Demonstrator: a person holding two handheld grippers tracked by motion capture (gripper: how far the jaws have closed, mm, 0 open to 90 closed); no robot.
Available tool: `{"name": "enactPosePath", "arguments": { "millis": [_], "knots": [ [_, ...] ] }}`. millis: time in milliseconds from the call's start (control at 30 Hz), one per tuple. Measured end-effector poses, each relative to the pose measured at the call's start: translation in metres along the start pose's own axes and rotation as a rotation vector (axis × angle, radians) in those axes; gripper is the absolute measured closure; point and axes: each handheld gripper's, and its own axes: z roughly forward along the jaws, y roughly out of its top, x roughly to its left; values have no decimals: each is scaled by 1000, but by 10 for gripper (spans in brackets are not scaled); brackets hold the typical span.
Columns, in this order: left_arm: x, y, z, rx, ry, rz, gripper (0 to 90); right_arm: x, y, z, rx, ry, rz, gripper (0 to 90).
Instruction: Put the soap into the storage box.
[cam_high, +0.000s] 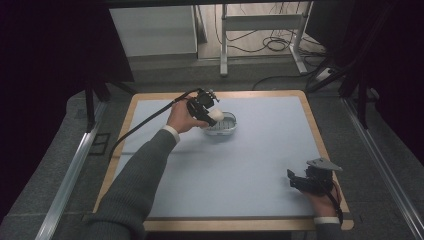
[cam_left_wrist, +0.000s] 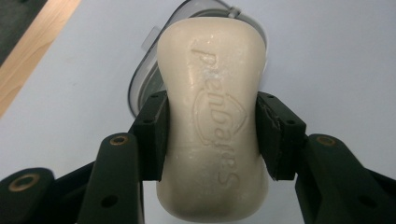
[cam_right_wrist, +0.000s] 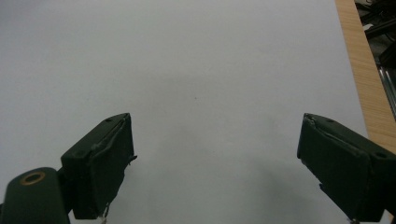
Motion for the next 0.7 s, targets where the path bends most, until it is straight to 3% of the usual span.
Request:
{"name": "enactPosePath", "arguments": {
  "millis": [500,600,700],
  "knots": [
    [3,6,18,7,-10,20,496,-2,-1,1,6,-3,2,105],
    [2,9,20,14,7,43,496,-2,-1,1,7,-4,4,105],
    [-1,14,21,8,-7,60,496,-3,-2,2,7,-4,5,105]
  ]
}}
